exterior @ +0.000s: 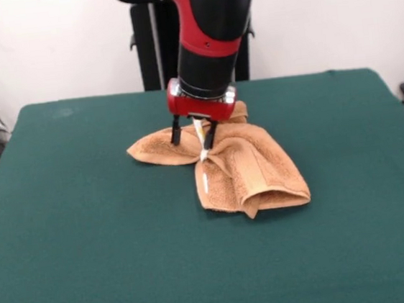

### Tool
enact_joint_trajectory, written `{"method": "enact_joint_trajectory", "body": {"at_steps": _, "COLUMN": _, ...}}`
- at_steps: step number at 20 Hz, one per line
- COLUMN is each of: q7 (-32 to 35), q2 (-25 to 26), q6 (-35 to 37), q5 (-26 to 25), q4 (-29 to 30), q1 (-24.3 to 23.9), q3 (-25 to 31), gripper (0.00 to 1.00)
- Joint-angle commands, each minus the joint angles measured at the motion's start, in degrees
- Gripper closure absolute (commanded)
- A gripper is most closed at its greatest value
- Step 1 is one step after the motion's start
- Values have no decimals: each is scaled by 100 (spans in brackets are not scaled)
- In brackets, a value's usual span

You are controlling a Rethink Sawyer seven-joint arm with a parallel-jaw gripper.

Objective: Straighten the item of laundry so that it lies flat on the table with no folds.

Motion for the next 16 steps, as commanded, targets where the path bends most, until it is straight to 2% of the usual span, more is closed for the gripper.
{"method": "enact_joint_trajectory", "body": {"at_steps": 1, "q7": 1869, "q2": 172, "q6": 787, "q5": -126, "q4": 101, "q1": 211, "q3": 1114, "gripper": 0}}
{"method": "enact_joint_trajectory", "body": {"at_steps": 8, "q7": 1965, "q2": 169, "q6": 1291, "q5": -324, "q4": -100, "q1": 310, "q3": 881, "gripper": 0}}
{"method": "enact_joint_trajectory", "body": {"at_steps": 16, "q7": 2070, "q2": 224, "q6": 1456, "q5": -432, "q4": -235, "q1": 407, "q3": 690, "gripper": 0}}
